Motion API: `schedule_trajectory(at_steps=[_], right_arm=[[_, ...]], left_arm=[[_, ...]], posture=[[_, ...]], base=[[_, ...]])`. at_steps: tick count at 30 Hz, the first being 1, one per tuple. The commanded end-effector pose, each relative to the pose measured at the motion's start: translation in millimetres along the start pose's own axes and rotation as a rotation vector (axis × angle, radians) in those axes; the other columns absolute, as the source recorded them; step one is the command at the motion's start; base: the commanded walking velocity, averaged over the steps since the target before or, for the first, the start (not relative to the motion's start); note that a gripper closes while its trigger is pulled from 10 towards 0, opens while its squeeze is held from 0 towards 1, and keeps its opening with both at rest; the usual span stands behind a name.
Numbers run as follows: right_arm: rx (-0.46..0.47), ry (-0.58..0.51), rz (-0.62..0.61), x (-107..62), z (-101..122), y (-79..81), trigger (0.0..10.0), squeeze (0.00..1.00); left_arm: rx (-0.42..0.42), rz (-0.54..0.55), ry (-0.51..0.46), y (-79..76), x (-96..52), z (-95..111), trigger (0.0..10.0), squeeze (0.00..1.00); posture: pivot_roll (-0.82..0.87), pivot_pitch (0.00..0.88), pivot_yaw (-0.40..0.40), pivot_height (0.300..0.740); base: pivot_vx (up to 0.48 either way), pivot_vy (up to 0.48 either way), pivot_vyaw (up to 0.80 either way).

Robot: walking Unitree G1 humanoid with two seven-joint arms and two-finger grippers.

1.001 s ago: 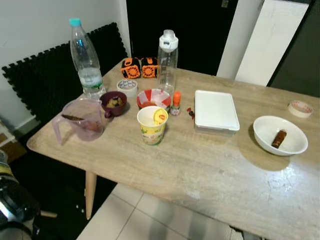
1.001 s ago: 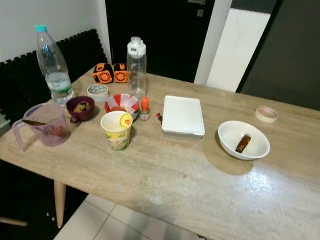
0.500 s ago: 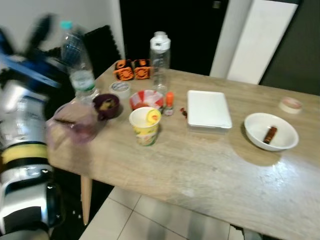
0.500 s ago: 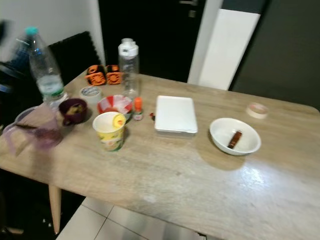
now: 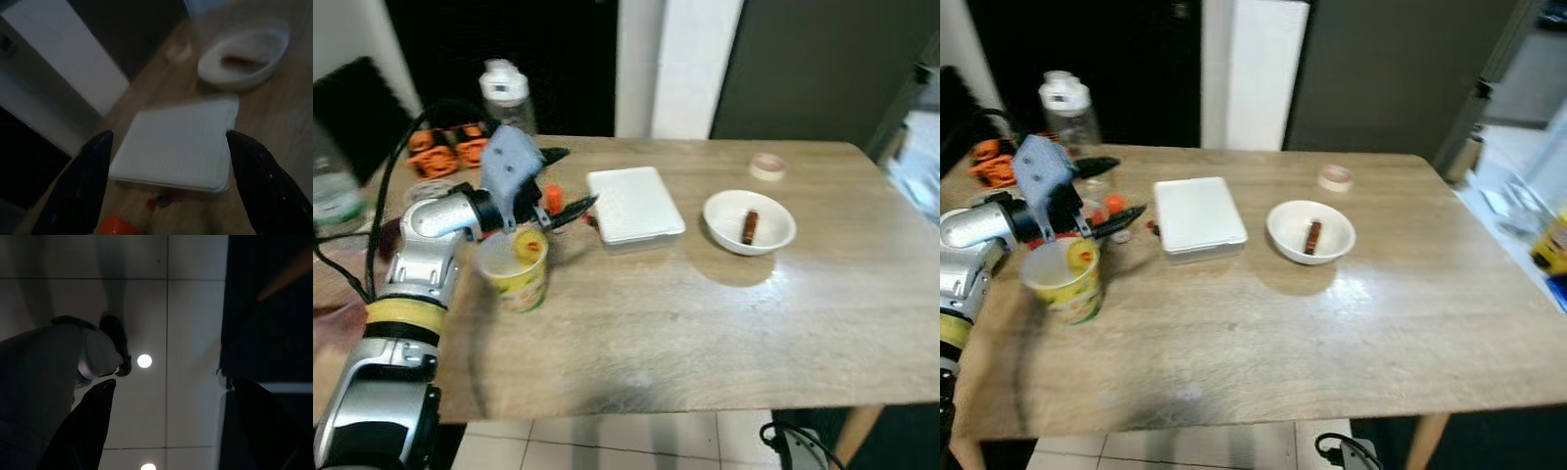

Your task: Restocking fridge

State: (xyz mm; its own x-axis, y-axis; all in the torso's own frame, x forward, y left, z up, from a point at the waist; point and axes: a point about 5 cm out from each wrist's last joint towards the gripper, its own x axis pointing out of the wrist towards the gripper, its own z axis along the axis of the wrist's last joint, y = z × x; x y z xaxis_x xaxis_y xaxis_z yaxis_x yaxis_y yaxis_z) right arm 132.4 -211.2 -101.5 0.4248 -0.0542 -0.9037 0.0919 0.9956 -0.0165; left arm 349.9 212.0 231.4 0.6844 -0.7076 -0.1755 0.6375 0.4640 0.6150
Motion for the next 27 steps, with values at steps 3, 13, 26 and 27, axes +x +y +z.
schedule_trajectory(at_steps=[3,13,26,27], right_arm=[[-0.002,-0.016,-0.005,0.2,6,-3.0,10.0,0.00],[-0.023,-0.012,0.004,0.4,6,-1.5,10.0,0.00],[-0.053,0.009,0.018,-0.1,1,-0.8,10.0,0.00],[-0.055,0.010,0.017,-0.2,1,-1.5,10.0,0.00]], left_arm=[[0.078,0.031,0.137,10.7,-15.0,-9,10.0,0.00],[0.058,-0.070,0.184,20.4,-61.2,5,10.0,0.00],[-0.024,-0.341,0.165,-1.4,-109.7,22,10.0,0.00],[-0.028,-0.353,0.169,-3.7,-110.1,22,10.0,0.00]], posture=[[0.03,0.000,-0.033,0.740],[0.04,0.000,-0.043,0.740],[0.07,0.000,-0.046,0.740],[0.07,0.000,-0.046,0.740]], base=[[0.000,0.000,0.00],[0.000,0.000,0.00],[0.000,0.000,0.00],[0.000,0.000,0.00]])
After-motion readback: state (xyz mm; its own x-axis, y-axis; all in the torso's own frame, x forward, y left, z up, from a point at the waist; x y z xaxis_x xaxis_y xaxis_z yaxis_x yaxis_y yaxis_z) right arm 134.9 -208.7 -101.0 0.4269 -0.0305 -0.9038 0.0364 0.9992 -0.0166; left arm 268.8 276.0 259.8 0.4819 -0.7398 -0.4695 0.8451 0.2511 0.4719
